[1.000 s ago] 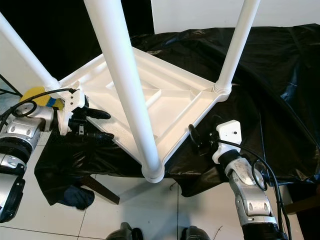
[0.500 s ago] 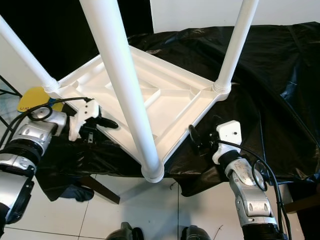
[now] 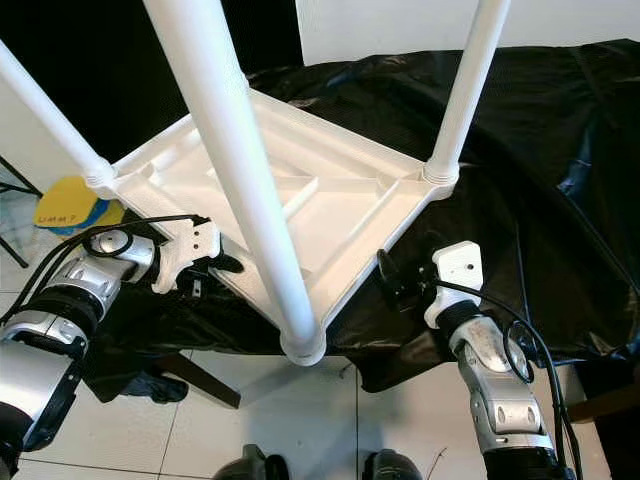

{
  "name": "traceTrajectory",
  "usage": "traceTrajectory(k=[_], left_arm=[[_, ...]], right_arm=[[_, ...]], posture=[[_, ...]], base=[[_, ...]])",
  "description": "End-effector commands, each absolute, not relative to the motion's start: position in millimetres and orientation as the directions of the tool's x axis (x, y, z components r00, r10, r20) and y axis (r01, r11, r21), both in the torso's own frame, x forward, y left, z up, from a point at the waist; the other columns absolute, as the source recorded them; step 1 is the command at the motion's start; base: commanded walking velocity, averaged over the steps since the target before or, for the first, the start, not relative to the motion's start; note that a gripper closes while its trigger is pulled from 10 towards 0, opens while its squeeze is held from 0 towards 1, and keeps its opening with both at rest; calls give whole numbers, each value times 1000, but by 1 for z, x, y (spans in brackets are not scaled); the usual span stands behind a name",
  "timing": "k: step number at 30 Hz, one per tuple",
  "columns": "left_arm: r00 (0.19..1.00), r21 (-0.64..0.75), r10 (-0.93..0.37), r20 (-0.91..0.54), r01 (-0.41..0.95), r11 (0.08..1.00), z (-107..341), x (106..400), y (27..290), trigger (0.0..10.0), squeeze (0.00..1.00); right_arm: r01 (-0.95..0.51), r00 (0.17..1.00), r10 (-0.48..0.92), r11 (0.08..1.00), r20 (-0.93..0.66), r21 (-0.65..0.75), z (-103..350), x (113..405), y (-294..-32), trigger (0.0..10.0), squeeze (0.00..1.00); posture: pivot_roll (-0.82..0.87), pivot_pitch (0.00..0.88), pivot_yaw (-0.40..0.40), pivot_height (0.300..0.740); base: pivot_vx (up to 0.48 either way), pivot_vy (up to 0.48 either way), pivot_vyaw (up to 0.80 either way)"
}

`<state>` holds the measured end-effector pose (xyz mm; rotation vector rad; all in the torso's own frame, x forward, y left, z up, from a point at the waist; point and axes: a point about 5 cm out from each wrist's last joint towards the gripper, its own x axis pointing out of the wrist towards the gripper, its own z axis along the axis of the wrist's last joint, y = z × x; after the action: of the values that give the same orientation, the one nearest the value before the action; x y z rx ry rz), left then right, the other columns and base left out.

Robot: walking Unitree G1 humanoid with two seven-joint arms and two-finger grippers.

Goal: Building children table

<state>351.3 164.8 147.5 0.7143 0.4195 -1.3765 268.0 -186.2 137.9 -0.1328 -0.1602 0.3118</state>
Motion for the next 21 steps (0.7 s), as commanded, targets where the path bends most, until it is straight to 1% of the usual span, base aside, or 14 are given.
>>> traceTrajectory(k=[1, 3, 6, 9, 16, 18, 19, 21], left_arm=[[161, 171, -728, -667, 983, 61, 139, 349, 171, 0, 0], [168, 177, -749, -641, 982, 69, 144, 350, 169, 0, 0], [170, 179, -751, -639, 981, 69, 144, 351, 168, 0, 0], [196, 203, -773, -603, 975, 89, 147, 353, 164, 0, 0], [210, 212, -785, -583, 972, 102, 149, 354, 162, 0, 0], [235, 233, -801, -551, 965, 123, 152, 356, 158, 0, 0], [235, 233, -801, -551, 965, 123, 152, 356, 158, 0, 0], [274, 259, -805, -526, 953, 155, 154, 359, 153, 0, 0]], right_arm=[[-301, 939, 320, 942, 128, -148, 136, 265, -183, 10000, 0], [-298, 940, 317, 943, 127, -145, 135, 265, -183, 10000, 0], [-298, 940, 316, 944, 127, -145, 135, 265, -183, 10000, 0], [-291, 942, 309, 946, 128, -144, 135, 266, -184, 10000, 0], [-285, 944, 304, 948, 131, -144, 135, 267, -184, 10000, 0], [-242, 953, 263, 959, 149, -145, 138, 269, -189, 10000, 0], [-242, 953, 263, 959, 149, -145, 138, 269, -189, 10000, 0], [-168, 966, 191, 976, 174, -139, 142, 272, -197, 10000, 0]], posture=[[-80, 127, 116, 740], [-78, 127, 116, 740], [-78, 128, 115, 740], [-73, 130, 111, 740], [-72, 130, 109, 740], [-71, 130, 105, 740], [-71, 130, 105, 740], [-73, 130, 104, 740]], base=[[0, 0, 0], [0, 0, 0], [0, 0, 0], [0, 0, 0], [0, 0, 0], [0, 0, 0], [0, 0, 0], [0, 0, 0]])
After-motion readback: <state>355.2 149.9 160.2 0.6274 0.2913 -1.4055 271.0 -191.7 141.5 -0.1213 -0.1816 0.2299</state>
